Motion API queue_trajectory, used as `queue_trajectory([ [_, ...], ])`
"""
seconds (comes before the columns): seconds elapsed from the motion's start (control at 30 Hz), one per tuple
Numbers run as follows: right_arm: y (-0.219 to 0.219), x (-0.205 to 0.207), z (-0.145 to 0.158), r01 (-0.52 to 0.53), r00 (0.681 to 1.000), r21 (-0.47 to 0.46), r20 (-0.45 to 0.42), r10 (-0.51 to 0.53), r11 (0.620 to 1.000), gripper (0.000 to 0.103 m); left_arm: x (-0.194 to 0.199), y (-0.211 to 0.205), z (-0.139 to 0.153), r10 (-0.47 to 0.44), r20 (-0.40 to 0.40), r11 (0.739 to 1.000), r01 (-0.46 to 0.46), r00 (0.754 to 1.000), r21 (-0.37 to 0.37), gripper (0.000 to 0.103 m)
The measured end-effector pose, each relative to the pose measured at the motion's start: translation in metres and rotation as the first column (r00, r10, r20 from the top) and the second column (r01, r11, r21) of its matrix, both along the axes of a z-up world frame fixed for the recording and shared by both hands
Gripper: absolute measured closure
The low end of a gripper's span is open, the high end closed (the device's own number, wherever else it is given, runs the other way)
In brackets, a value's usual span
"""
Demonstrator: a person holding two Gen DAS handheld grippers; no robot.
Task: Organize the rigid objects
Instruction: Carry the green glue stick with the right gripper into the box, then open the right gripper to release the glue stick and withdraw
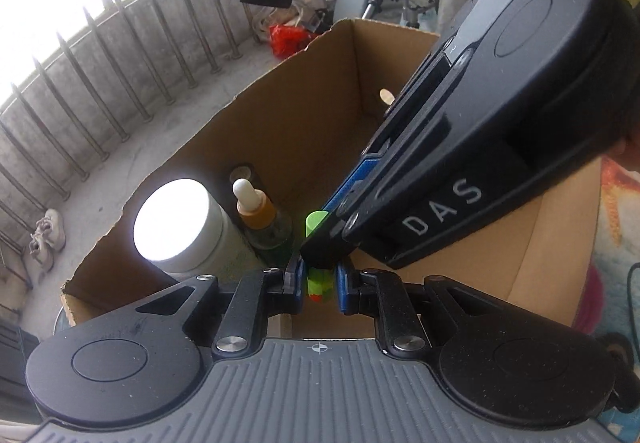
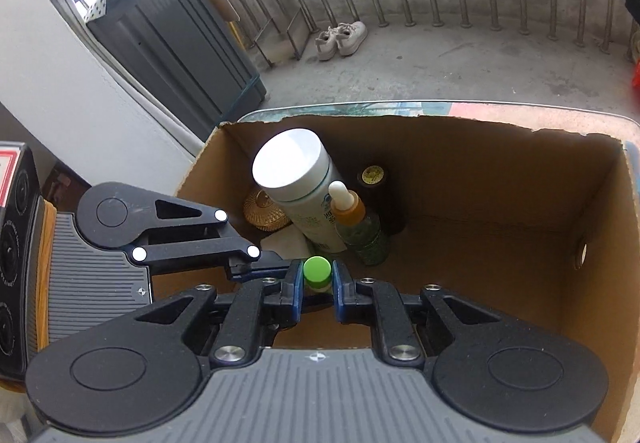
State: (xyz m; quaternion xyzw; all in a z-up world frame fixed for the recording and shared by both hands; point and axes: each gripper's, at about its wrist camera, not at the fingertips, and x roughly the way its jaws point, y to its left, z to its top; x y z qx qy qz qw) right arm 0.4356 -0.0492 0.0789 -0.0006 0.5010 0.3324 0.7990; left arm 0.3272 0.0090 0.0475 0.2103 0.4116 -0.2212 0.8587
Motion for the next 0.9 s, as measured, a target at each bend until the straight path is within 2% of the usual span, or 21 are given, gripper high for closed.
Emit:
queue_trajectory([
  [0.1,0.011,0.001,-0.006,-0.005,1.0,-0.049,0.008,0.005,0.999,0.086,0.007,0.004,-0.007,0.026,-0.037,1.0,-0.026,0.999,0.005,0.088],
  [0.2,0.017,0.003,-0.01,0.013,1.0,-0.047,0.012,-0.012,0.999,0.086,0.01,0.006,-0.009,0.023,-0.03,0.998,-0.021,0.999,0.059,0.088],
  [0.27,0.024,0.002,-0.012,0.0,1.0,-0.072,0.016,0.001,0.997,0.086,0.014,0.01,-0.009,0.038,-0.064,0.998,-0.035,0.997,0.051,0.087],
  [0.33,0.029,-0.001,-0.011,-0.002,0.999,-0.091,0.04,0.006,0.996,0.086,0.015,0.013,-0.009,0.035,-0.063,0.998,-0.031,0.997,0.057,0.087],
  [0.5,0.03,-0.003,-0.011,0.001,1.0,-0.074,0.02,0.001,0.997,0.086,0.011,0.017,-0.007,0.049,-0.073,0.997,-0.045,0.996,0.059,0.086],
  [0.57,0.029,-0.004,-0.01,0.001,1.0,-0.066,0.009,0.0,0.998,0.086,0.009,0.019,-0.005,0.06,-0.082,0.997,-0.056,0.995,0.05,0.081],
  [0.63,0.028,-0.005,-0.008,0.005,1.0,-0.049,0.003,-0.005,0.999,0.082,0.006,0.022,-0.002,0.076,-0.078,0.997,-0.073,0.994,0.038,0.077],
  [0.73,0.03,-0.007,-0.005,0.002,1.0,-0.05,0.011,-0.002,0.999,0.07,-0.003,0.025,0.004,0.081,-0.067,0.996,-0.078,0.994,0.041,0.071],
  [0.8,0.032,-0.01,0.0,-0.002,0.999,-0.06,0.036,0.004,0.998,0.053,-0.011,0.028,0.009,0.084,-0.062,0.996,-0.082,0.994,0.038,0.067],
  [0.9,0.032,-0.016,0.008,-0.011,0.998,-0.053,0.059,0.014,0.999,0.047,-0.026,0.033,0.021,0.101,-0.048,0.995,-0.099,0.994,0.025,0.066],
])
